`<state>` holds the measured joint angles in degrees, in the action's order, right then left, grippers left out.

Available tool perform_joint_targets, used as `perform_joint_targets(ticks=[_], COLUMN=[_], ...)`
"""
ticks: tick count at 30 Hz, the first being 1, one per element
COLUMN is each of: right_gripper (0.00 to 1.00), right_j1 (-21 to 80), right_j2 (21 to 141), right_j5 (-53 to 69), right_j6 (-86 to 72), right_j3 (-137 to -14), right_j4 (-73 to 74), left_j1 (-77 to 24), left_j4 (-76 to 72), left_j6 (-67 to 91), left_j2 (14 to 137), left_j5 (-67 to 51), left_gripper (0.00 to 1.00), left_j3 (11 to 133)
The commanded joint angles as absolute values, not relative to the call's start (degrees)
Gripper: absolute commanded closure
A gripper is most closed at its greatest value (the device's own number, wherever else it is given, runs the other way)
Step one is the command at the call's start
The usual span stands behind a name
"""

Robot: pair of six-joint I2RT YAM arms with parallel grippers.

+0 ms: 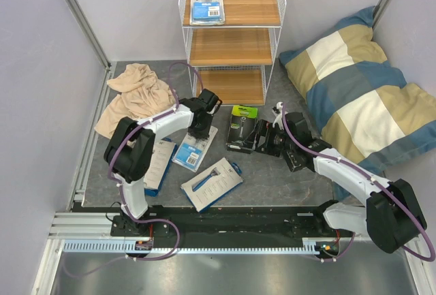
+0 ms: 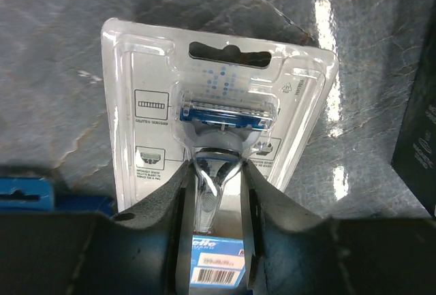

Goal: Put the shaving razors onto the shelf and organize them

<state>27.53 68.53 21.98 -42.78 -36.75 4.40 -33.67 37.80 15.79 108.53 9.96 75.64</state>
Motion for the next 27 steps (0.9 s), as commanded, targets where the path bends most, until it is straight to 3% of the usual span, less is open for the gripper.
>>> perform_joint_targets(ticks=[1, 15, 23, 25, 27], right_gripper=[0.02, 0.02, 0.02, 0.02, 0.02], right_j1=[27.8, 34.3, 35.4, 35.4, 35.4], right_j2=[69.1, 71.9, 73.0, 73.0, 73.0], right_j5=[22.1, 20.6, 19.7, 19.5, 19.6], right_j6=[-41.8, -41.1, -40.6, -40.5, -40.5], right_j3=[-40.4, -46.8, -48.0, -47.7, -47.5], right_j4=[3.2, -1.8, -2.4, -2.2, -1.9], left_j1=[-32.5, -29.2, -28.4, -28.4, -28.4], left_j4=[38.4, 38.7, 39.8, 39.8, 38.9], left_j6=[15.6, 19.9, 18.5, 18.6, 19.2], left_j2=[102.1, 92.0, 93.3, 95.3, 97.1], left_j5=[11.6, 1.3, 0.9, 1.5, 1.9], left_gripper=[0.98, 0.98, 0.98, 0.94, 0.84], left_j3=[78.3, 83.2, 84.5, 83.6, 81.8])
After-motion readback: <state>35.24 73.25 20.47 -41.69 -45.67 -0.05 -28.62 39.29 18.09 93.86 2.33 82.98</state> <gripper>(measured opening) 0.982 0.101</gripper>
